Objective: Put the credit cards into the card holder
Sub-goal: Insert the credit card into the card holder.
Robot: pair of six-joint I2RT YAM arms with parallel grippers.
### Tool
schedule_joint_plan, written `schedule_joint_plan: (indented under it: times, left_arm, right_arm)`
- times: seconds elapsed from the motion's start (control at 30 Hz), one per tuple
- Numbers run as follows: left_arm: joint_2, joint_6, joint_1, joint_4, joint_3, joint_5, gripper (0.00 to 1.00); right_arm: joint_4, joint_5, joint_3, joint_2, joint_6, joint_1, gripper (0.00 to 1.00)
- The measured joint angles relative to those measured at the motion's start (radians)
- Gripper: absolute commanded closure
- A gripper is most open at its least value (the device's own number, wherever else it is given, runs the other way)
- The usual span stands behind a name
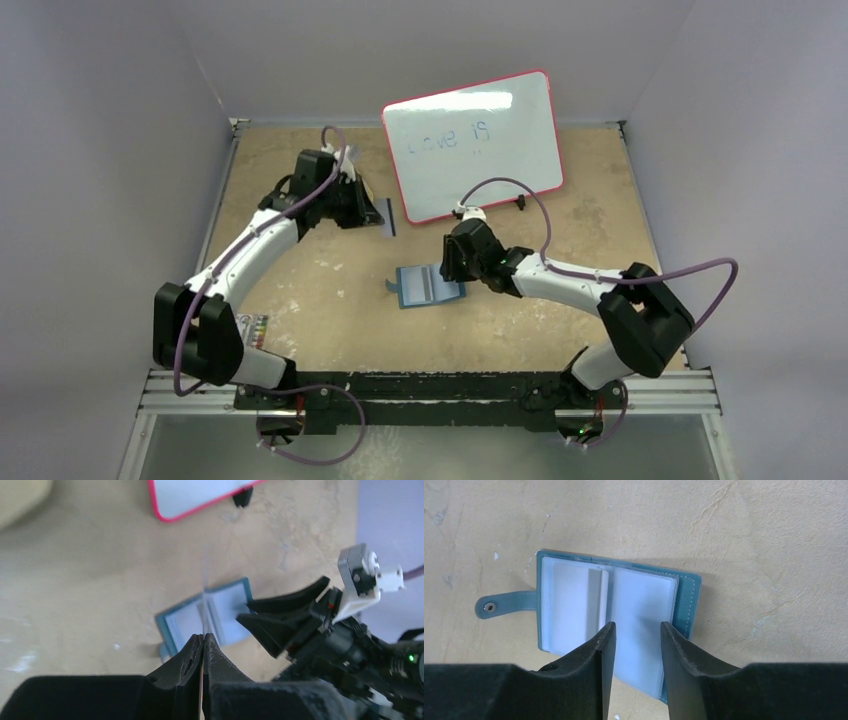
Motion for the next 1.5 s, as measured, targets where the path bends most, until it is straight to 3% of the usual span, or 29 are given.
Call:
schedule_joint_plan:
  times: [0.23, 0.63, 1.03, 1.5]
  left_arm:
    - [-0.076, -0.275, -0.021, 0.291, -0.332, 0.17, 1.0]
    - [-0.058, -0.48, -0.184, 0.606, -0.503, 0.172, 1.0]
    - [0.101, -0.507, -0.217, 0.704, -0.548, 0.167, 1.0]
    - [0.147, -0.479, -0.235, 0.673, -0.554, 0.14, 1.0]
  right_arm:
    - [-0.002, 0.004, -0.014, 0.022, -0.002, -0.006, 0.61]
    - [0.002, 0.011, -0.046, 0.049, 0.005, -0.011, 0.62]
    - [0.036, 0.011, -0.061, 0.049, 0.013, -0.016, 0.62]
    - [0.05, 0.011, -0.069, 0.049, 0.014, -0.017, 0.62]
